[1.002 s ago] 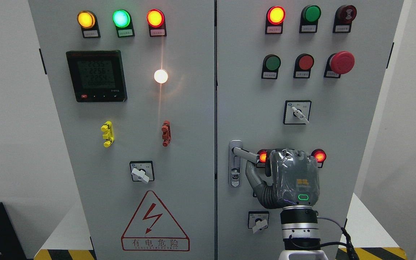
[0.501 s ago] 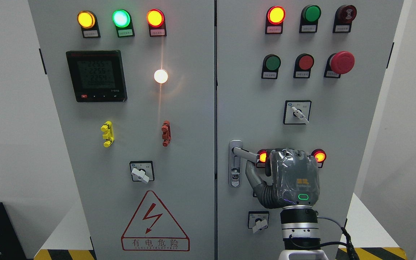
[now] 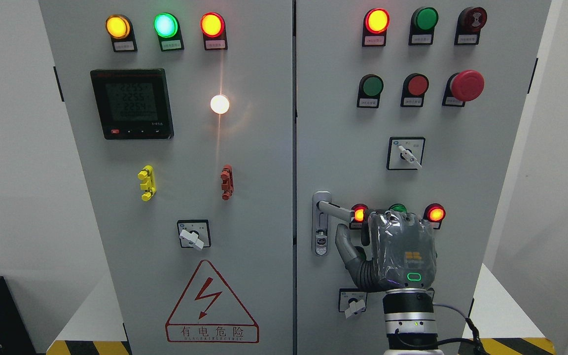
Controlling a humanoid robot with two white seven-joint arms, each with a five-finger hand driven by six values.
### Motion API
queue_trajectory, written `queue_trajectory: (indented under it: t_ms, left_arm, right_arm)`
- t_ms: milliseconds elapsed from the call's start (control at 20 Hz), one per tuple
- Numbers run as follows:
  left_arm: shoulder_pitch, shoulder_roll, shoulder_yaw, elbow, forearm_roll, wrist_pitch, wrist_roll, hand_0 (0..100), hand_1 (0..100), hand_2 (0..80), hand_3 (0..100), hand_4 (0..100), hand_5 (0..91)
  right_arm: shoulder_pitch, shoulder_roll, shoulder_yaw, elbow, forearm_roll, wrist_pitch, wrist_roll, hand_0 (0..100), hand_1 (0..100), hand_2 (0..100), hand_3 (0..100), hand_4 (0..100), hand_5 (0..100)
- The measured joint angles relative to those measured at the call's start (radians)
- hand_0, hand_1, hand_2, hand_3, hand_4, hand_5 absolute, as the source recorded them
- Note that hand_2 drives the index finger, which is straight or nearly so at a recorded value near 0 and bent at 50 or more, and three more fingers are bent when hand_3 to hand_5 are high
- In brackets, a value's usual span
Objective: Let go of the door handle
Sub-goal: 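Open the right hand fingers and pull it away from the handle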
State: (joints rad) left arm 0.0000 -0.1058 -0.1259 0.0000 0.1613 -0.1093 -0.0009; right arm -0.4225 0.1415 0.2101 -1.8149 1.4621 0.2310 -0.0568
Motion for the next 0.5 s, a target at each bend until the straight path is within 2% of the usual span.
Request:
queue_trajectory:
  t_ms: [100, 250, 501]
  left_arm:
    - [0.000, 0.000, 0.000, 0.000, 0.000, 0.000, 0.000, 12, 56, 0.0, 0, 0, 0.0]
    - [0.000, 0.000, 0.000, 0.000, 0.000, 0.000, 0.000, 12, 56, 0.0, 0, 0, 0.0]
    - [0.000, 0.000, 0.000, 0.000, 0.000, 0.000, 0.000, 12, 56, 0.0, 0, 0, 0.0]
  right_arm:
    - [0.016, -0.001, 0.001, -0.008, 0.000, -0.002, 0.000, 52, 37, 68, 87, 87, 94]
    - [0.044, -0.003, 0.001, -0.025, 0.000, -0.020, 0.000, 51, 36, 58, 77, 80, 86]
    - [0.109, -0.007, -0.002, -0.068, 0.000, -0.056, -0.005, 51, 34, 40, 60, 64, 66]
